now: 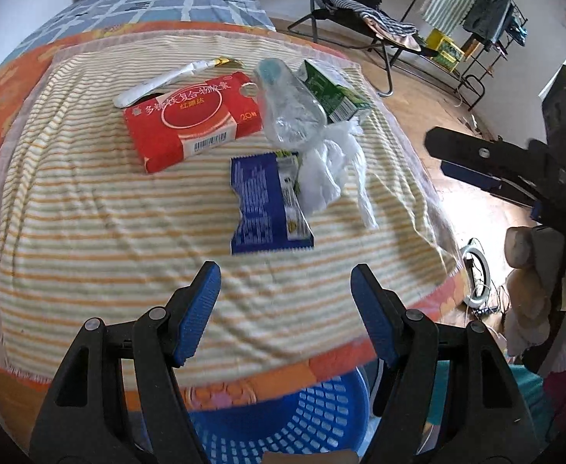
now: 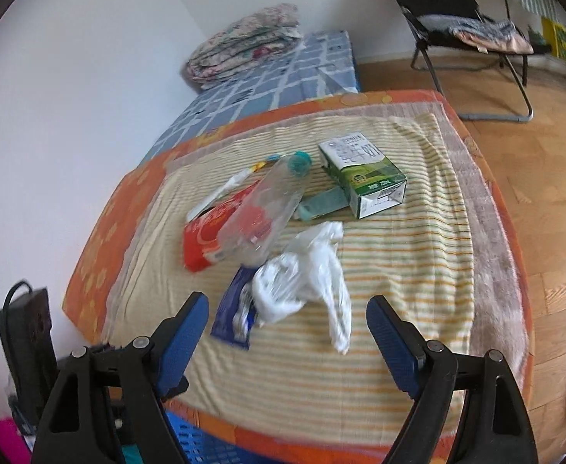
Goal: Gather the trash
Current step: 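Grasp the blue snack wrapper with the left tool while the right tool grasps white tissue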
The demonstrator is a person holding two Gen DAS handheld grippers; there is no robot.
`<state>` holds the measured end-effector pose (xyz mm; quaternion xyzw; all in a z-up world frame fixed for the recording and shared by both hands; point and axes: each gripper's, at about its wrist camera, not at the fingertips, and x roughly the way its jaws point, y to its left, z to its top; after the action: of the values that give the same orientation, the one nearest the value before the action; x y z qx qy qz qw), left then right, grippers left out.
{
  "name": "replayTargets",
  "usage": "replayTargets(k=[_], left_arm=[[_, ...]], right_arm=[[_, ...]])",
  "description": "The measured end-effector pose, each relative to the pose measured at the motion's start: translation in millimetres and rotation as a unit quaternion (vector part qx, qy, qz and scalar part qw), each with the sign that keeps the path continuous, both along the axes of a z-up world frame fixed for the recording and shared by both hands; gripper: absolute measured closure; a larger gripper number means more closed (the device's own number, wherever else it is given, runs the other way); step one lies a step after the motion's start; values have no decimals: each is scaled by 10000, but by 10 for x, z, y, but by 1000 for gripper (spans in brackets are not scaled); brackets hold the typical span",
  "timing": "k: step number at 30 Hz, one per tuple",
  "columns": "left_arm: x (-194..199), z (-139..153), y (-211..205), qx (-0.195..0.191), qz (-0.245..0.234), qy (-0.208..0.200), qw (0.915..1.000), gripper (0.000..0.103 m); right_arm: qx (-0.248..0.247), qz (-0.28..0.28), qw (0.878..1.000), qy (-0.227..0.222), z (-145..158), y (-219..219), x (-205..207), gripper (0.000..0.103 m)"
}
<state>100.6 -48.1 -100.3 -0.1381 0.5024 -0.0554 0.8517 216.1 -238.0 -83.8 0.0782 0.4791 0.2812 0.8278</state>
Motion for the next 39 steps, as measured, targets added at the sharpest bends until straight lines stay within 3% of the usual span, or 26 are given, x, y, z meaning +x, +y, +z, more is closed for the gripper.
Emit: replayTargets(k=[11, 26, 32, 39], left_arm=[[462, -260, 87, -188, 244, 276, 9991, 31], [681, -535, 104, -300, 231, 578, 9976, 31], [662, -527, 95, -299, 149, 579, 9978, 45], [615, -501, 53, -128, 62, 520, 9985, 47]], right_arm=[[208, -254, 9969, 720, -481, 209, 515, 25], [423, -485, 9912, 1161, -798, 288, 737, 41], [526, -458, 9904, 1196, -810, 308, 725, 53], [543, -424, 9907, 1174, -809, 305, 679, 72]])
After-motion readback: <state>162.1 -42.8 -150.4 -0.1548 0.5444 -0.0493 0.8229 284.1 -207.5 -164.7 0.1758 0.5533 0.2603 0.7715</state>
